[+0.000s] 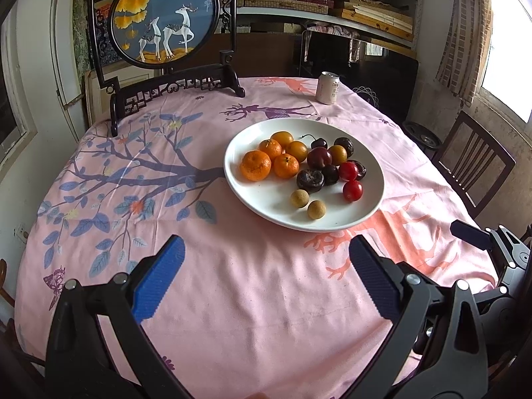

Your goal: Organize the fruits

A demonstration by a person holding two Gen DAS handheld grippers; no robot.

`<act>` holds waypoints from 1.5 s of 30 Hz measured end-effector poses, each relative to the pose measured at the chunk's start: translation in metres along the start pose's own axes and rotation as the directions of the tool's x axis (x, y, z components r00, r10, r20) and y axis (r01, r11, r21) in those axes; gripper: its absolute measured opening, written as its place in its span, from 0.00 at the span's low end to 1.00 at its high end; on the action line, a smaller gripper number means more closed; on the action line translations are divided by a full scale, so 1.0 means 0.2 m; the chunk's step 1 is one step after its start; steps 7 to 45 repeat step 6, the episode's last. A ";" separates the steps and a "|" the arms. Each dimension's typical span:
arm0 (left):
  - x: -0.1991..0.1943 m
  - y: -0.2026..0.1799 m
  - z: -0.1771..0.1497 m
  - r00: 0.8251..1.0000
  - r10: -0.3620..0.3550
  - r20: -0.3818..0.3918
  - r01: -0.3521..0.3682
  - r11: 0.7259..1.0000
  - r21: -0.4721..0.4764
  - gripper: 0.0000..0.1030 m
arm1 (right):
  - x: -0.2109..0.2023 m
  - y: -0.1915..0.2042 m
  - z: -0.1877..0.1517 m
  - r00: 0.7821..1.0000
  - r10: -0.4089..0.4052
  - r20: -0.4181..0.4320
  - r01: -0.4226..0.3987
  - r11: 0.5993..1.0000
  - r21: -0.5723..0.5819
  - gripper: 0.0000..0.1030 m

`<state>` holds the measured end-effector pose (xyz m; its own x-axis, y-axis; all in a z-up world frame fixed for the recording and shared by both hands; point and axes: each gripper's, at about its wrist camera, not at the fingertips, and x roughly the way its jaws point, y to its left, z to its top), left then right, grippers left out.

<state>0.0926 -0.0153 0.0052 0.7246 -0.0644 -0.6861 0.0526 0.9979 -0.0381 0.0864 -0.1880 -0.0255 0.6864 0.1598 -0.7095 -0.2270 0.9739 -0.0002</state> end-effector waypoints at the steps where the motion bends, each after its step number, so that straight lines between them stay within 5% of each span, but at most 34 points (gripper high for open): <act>1: 0.00 0.01 0.00 1.000 0.001 0.000 -0.001 1.000 -0.003 0.98 | 0.00 0.00 0.00 1.000 0.000 0.000 0.000 1.000 0.000 0.99; 45: 0.00 0.02 0.00 1.000 0.001 0.001 -0.001 1.000 -0.007 0.98 | 0.00 0.00 0.00 1.000 0.001 0.000 -0.001 1.000 0.001 0.99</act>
